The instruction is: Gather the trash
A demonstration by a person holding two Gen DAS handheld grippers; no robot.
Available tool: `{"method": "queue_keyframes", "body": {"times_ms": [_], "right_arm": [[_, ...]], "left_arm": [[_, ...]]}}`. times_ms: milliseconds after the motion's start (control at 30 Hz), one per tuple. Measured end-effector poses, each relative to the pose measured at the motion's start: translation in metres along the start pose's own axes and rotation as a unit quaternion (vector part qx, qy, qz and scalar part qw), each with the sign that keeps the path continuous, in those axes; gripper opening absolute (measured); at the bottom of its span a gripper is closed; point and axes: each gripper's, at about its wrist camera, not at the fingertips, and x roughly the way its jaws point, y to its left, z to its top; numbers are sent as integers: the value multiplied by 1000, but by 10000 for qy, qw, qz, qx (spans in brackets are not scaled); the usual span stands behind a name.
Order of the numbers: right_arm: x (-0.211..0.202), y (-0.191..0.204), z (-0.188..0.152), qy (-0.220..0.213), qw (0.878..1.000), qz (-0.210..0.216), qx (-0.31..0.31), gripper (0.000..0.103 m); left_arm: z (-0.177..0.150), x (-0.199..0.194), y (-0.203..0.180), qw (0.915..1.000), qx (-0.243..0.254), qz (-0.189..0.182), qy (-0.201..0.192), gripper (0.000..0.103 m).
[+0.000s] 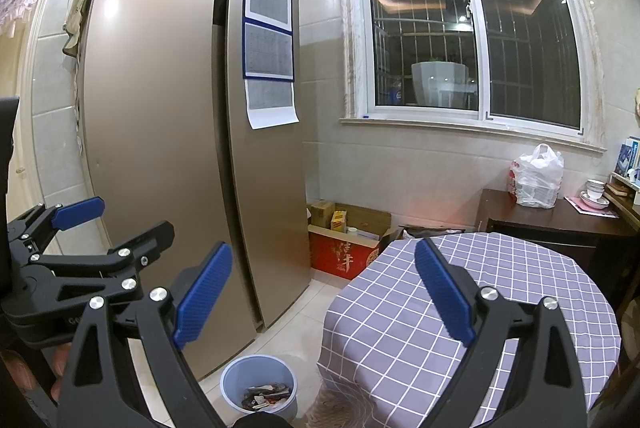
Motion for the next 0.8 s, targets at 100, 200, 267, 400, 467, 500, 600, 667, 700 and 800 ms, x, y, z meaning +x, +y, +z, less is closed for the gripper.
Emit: {"method": "queue_keyframes", "body": {"times_ms": [100,200,267,400,467,500,600,667,700,800], "right_arm": [[2,1,-2,17,10000,25,19,91],[5,1,-1,28,10000,60,40,91],[5,0,-1,28,10000,64,41,91],[7,-2,-2,38,9999,93,73,91],[10,-5,-2,55,9999,106,110,91],[10,-6,-3,65,9998,113,127,91],[15,-12,-6,110,9997,134,195,91],[19,-19,-7,140,9995,147,258,91],[21,-23,-8,156,9993,150,302,91],[28,-39,-14,214,9987,127,456,91]], "left_arm": [[-2,0,0,10000,17,27,-6,95],[-3,0,1,10000,20,35,-1,95],[-2,0,0,10000,28,43,7,95],[-2,4,0,9999,65,72,31,95],[-1,7,-2,9999,100,94,51,95],[-1,8,-3,9999,117,102,66,95],[-1,12,-8,9997,178,118,119,95],[-1,15,-14,9995,242,131,155,95],[0,18,-16,9994,277,130,180,95],[0,29,-29,9988,383,95,285,95]]}}
